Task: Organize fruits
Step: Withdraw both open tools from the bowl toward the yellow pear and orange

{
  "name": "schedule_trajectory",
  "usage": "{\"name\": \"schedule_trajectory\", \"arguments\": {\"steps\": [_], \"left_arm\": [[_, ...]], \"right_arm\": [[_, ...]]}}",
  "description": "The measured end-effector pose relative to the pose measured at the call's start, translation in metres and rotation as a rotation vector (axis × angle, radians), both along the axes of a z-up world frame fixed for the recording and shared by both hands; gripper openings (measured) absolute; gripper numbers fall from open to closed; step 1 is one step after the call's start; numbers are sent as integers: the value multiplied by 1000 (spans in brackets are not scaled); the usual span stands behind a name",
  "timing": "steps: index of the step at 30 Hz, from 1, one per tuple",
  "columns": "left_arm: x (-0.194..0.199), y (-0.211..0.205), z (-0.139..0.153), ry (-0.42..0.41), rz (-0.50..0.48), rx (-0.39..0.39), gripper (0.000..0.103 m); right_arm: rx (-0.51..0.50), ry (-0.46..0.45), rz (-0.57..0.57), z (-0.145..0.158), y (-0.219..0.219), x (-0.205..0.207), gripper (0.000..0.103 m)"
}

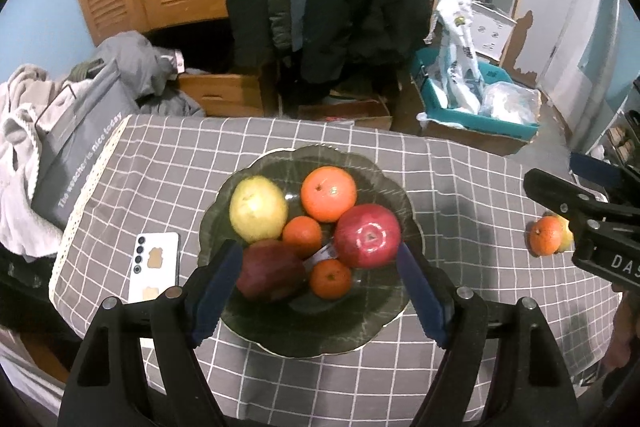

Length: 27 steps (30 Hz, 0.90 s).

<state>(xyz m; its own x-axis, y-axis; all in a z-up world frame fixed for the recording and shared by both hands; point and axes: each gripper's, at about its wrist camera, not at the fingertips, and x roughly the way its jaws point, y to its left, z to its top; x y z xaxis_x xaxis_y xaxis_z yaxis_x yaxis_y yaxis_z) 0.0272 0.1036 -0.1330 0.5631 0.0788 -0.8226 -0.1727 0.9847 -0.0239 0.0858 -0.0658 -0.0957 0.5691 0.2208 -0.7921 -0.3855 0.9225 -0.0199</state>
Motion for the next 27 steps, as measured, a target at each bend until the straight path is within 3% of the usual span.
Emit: {"name": "schedule_trajectory", "arguments": {"steps": [9,11,27], "left_arm": [[0,-25,14,-28,-47,0,81],[0,-32,18,-36,-58,-1,88],[20,-125,30,-48,-230,38,88]], "right_arm": [[-1,-36,-54,16,-39,-13,84],[1,-40,-68,18,-50,-16,84],[-17,-34,-222,19,-145,-17,84]]}}
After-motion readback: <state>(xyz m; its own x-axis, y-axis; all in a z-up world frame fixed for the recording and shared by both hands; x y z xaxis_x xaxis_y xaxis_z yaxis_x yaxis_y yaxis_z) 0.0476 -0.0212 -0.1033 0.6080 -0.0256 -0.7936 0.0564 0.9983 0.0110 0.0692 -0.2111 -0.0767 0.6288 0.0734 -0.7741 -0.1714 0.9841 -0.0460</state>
